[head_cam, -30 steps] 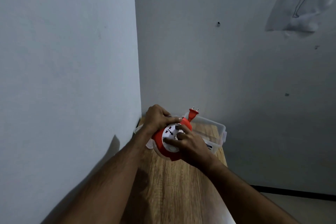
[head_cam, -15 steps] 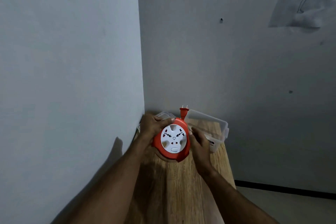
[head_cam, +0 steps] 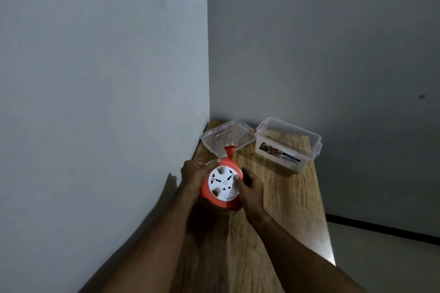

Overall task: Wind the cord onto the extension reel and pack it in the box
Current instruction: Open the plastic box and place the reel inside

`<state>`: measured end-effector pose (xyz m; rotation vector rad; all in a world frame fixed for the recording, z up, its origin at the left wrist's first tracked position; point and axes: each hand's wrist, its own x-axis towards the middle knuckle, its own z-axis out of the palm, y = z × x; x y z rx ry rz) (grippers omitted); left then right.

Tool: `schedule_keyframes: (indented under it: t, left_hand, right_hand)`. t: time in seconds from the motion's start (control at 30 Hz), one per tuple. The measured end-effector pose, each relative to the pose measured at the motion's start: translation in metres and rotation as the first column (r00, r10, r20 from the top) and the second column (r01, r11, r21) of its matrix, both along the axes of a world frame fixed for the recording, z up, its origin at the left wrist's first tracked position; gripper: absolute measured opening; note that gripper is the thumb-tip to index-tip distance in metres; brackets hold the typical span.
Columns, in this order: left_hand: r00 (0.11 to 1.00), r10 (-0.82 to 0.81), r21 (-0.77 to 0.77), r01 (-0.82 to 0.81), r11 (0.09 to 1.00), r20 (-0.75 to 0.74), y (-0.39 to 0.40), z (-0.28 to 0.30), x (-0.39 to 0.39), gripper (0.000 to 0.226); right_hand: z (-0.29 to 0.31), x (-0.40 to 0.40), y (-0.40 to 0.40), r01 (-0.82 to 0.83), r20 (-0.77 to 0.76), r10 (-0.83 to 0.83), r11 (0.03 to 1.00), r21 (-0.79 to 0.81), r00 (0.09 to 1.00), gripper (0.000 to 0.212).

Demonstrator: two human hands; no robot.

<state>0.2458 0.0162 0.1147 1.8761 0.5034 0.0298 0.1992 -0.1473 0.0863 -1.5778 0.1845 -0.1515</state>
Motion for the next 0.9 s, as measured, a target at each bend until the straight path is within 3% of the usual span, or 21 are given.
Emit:
schedule_keyframes:
  t: [0.13, 0.2, 0.3, 0.37, 0.53, 0.6, 0.73, 0.9]
  left_hand:
    - [1.000, 0.006, -0.008, -0.006, 1.000, -0.006, 0.015, -0.022, -0.026, 0.041]
    - [0.999, -0.028, 0.013, 0.028, 1.000, -0.040, 0.024, -0.030, -0.037, 0.043]
    - [0.989, -0.102, 0.235, 0.125, 0.964, -0.107, 0.038, -0.036, -0.054, 0.049]
    - [0.987, -0.119, 0.324, 0.148, 0.934, -0.108, 0.042, -0.039, -0.062, 0.051]
    - [0.994, -0.106, 0.323, 0.112, 0.940, -0.037, 0.045, -0.043, -0.064, 0.042]
    - [0.994, -0.100, 0.310, 0.106, 0.945, -0.036, 0.046, -0.047, -0.063, 0.041]
    - [0.994, -0.097, 0.301, 0.108, 0.947, -0.052, 0.044, -0.056, -0.061, 0.041]
    - [0.994, -0.079, 0.276, 0.097, 0.956, -0.075, 0.046, -0.067, -0.059, 0.042]
  right_hand:
    - [-0.025, -0.013, 0.014, -0.016, -0.106, 0.015, 1.000, -0.009, 0.994, 0.034]
    - [-0.034, -0.022, 0.022, -0.026, -0.136, 0.025, 1.000, -0.007, 0.990, 0.031]
    - [-0.045, -0.030, 0.033, -0.018, -0.134, 0.012, 0.999, -0.046, 0.991, 0.031]
    - [-0.045, -0.036, 0.039, -0.028, -0.134, 0.017, 0.996, -0.081, 0.991, 0.017]
    - [-0.063, -0.033, 0.048, -0.053, -0.120, 0.027, 0.973, -0.225, 0.992, 0.005]
    - [-0.087, -0.026, 0.049, -0.060, -0.147, 0.025, 0.969, -0.241, 0.989, 0.022]
    - [-0.072, -0.029, 0.054, -0.063, -0.167, 0.013, 0.953, -0.298, 0.986, 0.018]
    - [-0.063, -0.027, 0.052, -0.105, -0.201, 0.022, 0.905, -0.412, 0.979, 0.042]
